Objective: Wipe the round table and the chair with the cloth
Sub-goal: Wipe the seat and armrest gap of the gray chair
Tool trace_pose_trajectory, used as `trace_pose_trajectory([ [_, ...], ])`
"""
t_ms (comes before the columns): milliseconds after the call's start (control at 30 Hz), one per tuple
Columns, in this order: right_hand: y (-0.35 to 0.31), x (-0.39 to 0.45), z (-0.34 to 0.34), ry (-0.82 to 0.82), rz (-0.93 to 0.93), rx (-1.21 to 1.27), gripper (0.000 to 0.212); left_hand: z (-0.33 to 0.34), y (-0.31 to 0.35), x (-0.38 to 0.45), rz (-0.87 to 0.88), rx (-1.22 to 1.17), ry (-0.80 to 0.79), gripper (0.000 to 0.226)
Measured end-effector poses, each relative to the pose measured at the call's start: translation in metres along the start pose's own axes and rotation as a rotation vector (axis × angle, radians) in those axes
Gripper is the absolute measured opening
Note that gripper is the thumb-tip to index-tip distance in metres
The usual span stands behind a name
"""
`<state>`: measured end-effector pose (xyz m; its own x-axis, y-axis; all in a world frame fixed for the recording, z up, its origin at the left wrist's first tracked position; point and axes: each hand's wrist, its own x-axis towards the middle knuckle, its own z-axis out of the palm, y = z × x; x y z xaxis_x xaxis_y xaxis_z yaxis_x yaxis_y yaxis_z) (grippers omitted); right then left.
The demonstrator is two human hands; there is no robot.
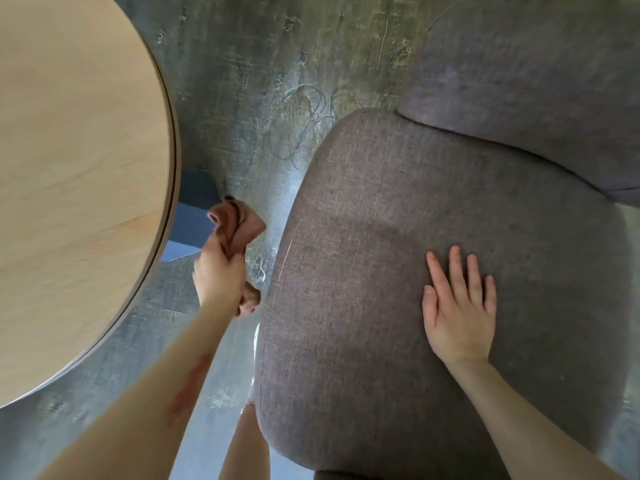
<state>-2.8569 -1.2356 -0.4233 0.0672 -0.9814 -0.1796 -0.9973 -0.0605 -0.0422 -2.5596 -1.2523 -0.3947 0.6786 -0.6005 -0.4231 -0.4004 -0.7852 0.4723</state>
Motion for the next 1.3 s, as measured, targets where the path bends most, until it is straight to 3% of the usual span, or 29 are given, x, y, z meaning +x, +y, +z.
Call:
trace_pose_trajectory([
  [67,0.001,-0.001,0.000,-0.006,0.002,-0.007,0.049,0.001,0.008,-0.021,0.142,-0.081,0.016,0.042],
  [133,0.000,-0.001,-0.001,-0.002,0.010,-0.012,0.050,0.004,0.018,-0.044,0.422,-0.090,0.022,0.051],
  [233,0.002,0.000,0.000,-0.015,0.009,0.000,0.053,0.021,0.007,-0.051,0.836,0.146,-0.046,0.065],
  [433,0.000,0.000,-0.001,0.010,0.013,0.005,0.048,0.009,-0.015,-0.052,0.768,0.241,-0.103,0.058],
  [567,0.000,0.000,-0.002,0.006,0.017,0.008,0.050,0.005,-0.031,-0.050,0.744,0.178,-0.180,0.074],
  [700,-0.001,-0.001,-0.002,-0.002,0.011,0.008,0.050,-0.004,-0.042,-0.052,0.737,0.171,-0.176,0.055],
  [967,-0.002,0.000,-0.002,0.029,0.020,0.041,0.050,-0.041,-0.081,-0.057,0.683,0.243,-0.273,0.050],
  [1167,0.000,-0.001,0.001,0.014,0.016,0.025,0.050,-0.024,0.024,-0.032,0.532,0.021,-0.094,0.049],
  [1233,0.001,0.000,0.000,0.018,0.019,0.020,0.050,-0.001,0.060,-0.023,0.600,0.109,-0.128,0.054],
  [1300,0.001,0.000,0.001,0.021,0.016,0.015,0.050,0.013,0.067,-0.021,0.555,0.254,-0.244,0.063],
])
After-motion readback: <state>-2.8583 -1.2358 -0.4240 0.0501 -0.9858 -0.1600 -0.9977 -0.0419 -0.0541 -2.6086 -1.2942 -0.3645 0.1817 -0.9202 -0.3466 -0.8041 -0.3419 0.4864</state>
